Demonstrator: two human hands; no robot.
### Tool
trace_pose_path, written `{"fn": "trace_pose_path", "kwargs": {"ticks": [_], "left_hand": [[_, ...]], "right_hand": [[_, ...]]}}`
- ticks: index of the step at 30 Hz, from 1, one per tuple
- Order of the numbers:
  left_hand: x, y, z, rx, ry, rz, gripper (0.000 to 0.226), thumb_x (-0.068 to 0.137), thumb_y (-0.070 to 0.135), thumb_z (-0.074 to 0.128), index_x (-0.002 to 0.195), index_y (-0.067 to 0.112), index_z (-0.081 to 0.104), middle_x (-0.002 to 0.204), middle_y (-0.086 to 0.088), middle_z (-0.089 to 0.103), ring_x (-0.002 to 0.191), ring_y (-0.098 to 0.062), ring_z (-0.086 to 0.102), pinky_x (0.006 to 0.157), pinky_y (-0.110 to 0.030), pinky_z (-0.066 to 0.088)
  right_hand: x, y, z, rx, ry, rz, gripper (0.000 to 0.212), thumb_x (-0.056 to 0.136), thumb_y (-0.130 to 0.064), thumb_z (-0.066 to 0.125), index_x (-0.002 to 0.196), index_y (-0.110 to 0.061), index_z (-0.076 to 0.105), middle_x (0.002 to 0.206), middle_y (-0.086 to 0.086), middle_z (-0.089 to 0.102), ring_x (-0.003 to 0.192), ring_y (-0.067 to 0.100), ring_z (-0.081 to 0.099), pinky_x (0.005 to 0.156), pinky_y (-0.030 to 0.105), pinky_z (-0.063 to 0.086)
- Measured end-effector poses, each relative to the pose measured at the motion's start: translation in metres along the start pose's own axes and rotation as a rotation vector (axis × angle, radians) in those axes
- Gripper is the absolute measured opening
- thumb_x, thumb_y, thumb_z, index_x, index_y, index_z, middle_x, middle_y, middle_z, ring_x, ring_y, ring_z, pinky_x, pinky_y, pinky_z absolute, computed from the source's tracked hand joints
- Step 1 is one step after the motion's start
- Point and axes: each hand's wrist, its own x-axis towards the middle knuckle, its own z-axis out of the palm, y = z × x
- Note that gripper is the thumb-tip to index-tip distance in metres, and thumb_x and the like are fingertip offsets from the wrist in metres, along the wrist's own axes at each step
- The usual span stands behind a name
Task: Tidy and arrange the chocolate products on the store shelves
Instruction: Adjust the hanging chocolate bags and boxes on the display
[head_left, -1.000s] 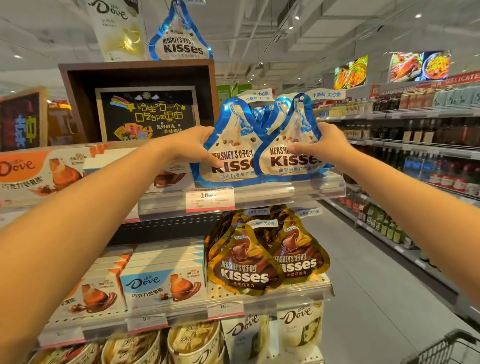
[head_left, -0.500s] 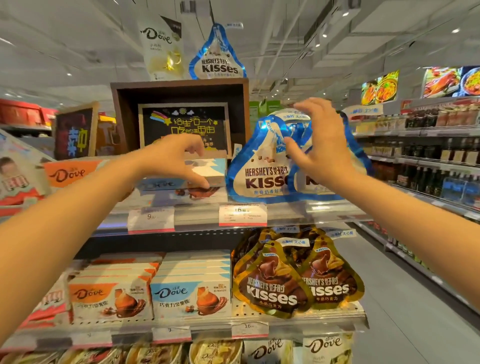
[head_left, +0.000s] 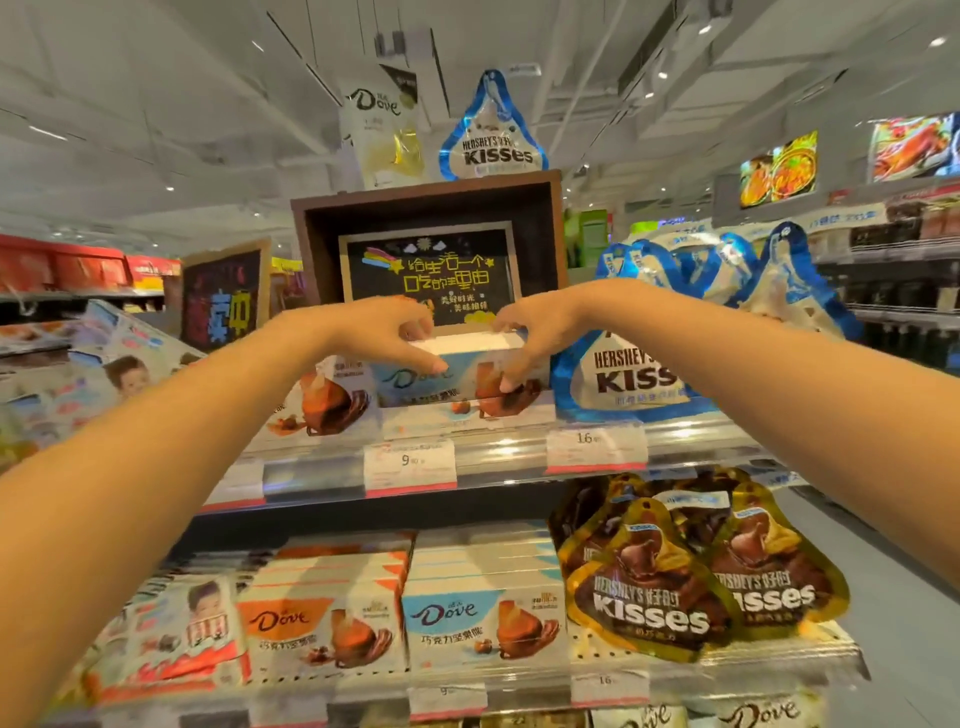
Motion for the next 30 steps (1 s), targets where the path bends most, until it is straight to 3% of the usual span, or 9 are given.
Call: {"fn": "trace_pose_path", "kwargs": {"ticks": [5, 8, 11, 14, 19, 22, 24, 30], "left_hand": [[0.012, -0.007, 0.007, 0.019, -0.091, 0.009, 0.059, 0.079, 0.062, 0.055, 0.123, 0.022, 0.050, 0.117, 0.002, 0.053, 0.103, -0.015, 0.052, 0.088, -0.031, 0.046], [0.011, -0.012, 0.005, -0.111, -0.064, 0.016, 0.073, 0.064, 0.074, 0.054, 0.113, 0.021, 0.059, 0.111, 0.000, 0.062, 0.098, -0.017, 0.060, 0.092, -0.039, 0.048], [0.011, -0.016, -0.001, -0.265, -0.110, 0.013, 0.067, 0.063, 0.065, 0.058, 0.110, 0.018, 0.065, 0.107, -0.001, 0.068, 0.096, -0.017, 0.065, 0.093, -0.038, 0.049], [0.010, -0.016, -0.002, -0.313, -0.164, 0.022, 0.060, 0.066, 0.062, 0.067, 0.108, 0.019, 0.065, 0.103, -0.001, 0.071, 0.092, -0.016, 0.068, 0.087, -0.033, 0.051], [0.006, -0.019, 0.001, -0.256, -0.178, 0.067, 0.054, 0.063, 0.056, 0.063, 0.109, 0.028, 0.058, 0.105, 0.003, 0.068, 0.090, -0.015, 0.067, 0.084, -0.032, 0.051], [0.005, -0.018, 0.002, -0.199, -0.216, 0.066, 0.056, 0.061, 0.053, 0.066, 0.111, 0.032, 0.051, 0.108, 0.003, 0.064, 0.091, -0.014, 0.065, 0.077, -0.028, 0.051], [0.004, -0.017, 0.003, -0.210, -0.202, 0.067, 0.058, 0.060, 0.059, 0.064, 0.109, 0.031, 0.053, 0.107, 0.003, 0.065, 0.093, -0.015, 0.065, 0.080, -0.030, 0.051], [0.007, -0.021, 0.005, -0.313, -0.149, 0.069, 0.061, 0.062, 0.055, 0.064, 0.108, 0.016, 0.058, 0.099, 0.000, 0.071, 0.088, -0.017, 0.070, 0.085, -0.034, 0.053]], "right_hand": [[0.011, 0.000, -0.002, 0.099, 0.012, 0.044, 0.046, 0.083, -0.039, 0.065, 0.118, -0.010, 0.058, 0.110, 0.007, 0.063, 0.095, 0.020, 0.061, 0.073, 0.022, 0.049], [0.012, 0.003, -0.005, 0.248, 0.014, 0.075, 0.037, 0.082, -0.036, 0.065, 0.108, -0.010, 0.064, 0.100, 0.007, 0.068, 0.093, 0.023, 0.066, 0.077, 0.026, 0.052], [0.008, 0.005, -0.010, 0.379, -0.013, 0.114, 0.024, 0.079, -0.036, 0.066, 0.091, -0.015, 0.066, 0.085, 0.003, 0.072, 0.080, 0.018, 0.068, 0.072, 0.025, 0.049], [0.004, 0.004, -0.013, 0.389, -0.077, 0.126, 0.035, 0.071, -0.039, 0.069, 0.097, -0.015, 0.064, 0.086, 0.002, 0.073, 0.080, 0.017, 0.070, 0.077, 0.028, 0.050], [0.003, -0.004, -0.012, 0.339, -0.186, 0.127, 0.068, 0.061, -0.043, 0.078, 0.116, -0.011, 0.056, 0.109, 0.009, 0.069, 0.097, 0.022, 0.067, 0.094, 0.036, 0.050], [0.007, -0.009, -0.010, 0.264, -0.233, 0.141, 0.076, 0.054, -0.048, 0.074, 0.119, -0.013, 0.055, 0.109, 0.007, 0.070, 0.098, 0.023, 0.067, 0.097, 0.039, 0.049], [0.009, -0.010, -0.009, 0.220, -0.252, 0.130, 0.082, 0.047, -0.060, 0.072, 0.116, -0.018, 0.058, 0.105, 0.004, 0.071, 0.095, 0.019, 0.069, 0.095, 0.037, 0.049], [0.005, -0.014, -0.009, 0.253, -0.229, 0.091, 0.063, 0.053, -0.066, 0.065, 0.102, -0.026, 0.061, 0.102, -0.001, 0.072, 0.091, 0.014, 0.069, 0.087, 0.028, 0.050]]}}
